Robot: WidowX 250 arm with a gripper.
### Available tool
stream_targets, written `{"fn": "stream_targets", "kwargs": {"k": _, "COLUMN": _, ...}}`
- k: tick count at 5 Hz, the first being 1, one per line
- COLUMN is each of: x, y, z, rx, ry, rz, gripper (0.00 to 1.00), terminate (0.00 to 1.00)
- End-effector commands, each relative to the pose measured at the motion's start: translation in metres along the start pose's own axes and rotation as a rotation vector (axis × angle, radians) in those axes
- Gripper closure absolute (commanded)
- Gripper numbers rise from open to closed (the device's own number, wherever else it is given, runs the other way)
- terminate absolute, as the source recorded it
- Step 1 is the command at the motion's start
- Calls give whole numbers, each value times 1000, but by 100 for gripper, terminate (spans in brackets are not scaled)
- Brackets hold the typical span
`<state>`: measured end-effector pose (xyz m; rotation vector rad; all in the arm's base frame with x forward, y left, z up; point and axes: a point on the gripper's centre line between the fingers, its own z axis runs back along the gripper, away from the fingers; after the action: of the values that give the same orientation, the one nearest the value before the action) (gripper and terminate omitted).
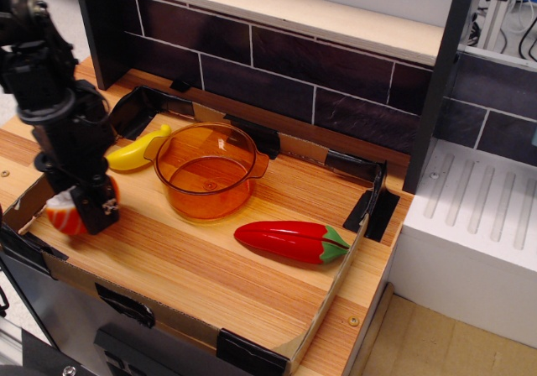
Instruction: Take sushi out of pot
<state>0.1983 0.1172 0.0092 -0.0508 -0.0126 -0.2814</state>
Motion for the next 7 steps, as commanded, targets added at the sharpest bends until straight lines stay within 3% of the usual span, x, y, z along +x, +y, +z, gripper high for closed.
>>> {"fn": "stream_targets", "kwargs": {"k": 1, "x": 13, "y": -7, "z": -5, "rx": 69, "ry": 21, "rz": -37, "gripper": 100, "terminate": 0}}
{"fn": "stream_targets", "kwargs": {"k": 2, "x": 12, "y": -9, "z": 0, "rx": 102, "ry": 61, "rz": -46, "gripper": 0, "terminate": 0}}
{"fn": "stream_targets", "kwargs": {"k": 3, "x": 10, "y": -12, "z": 15, "rx": 100, "ry": 42, "rz": -72, "gripper": 0, "terminate": 0}}
{"fn": "stream_targets", "kwargs": {"k": 5, "x": 12, "y": -31, "z": 79, "rx": 104, "ry": -81, "rz": -172, "gripper": 0, "terminate": 0}}
{"fn": "stream_targets", "kwargs": {"k": 6, "x": 14, "y": -33, "z": 94, "rx": 84, "ry": -59, "rz": -203, "gripper": 0, "terminate": 0}}
{"fn": "stream_targets", "kwargs": {"k": 7, "x": 14, "y": -33, "z": 94, "rx": 84, "ry": -59, "rz": -203, "gripper": 0, "terminate": 0}}
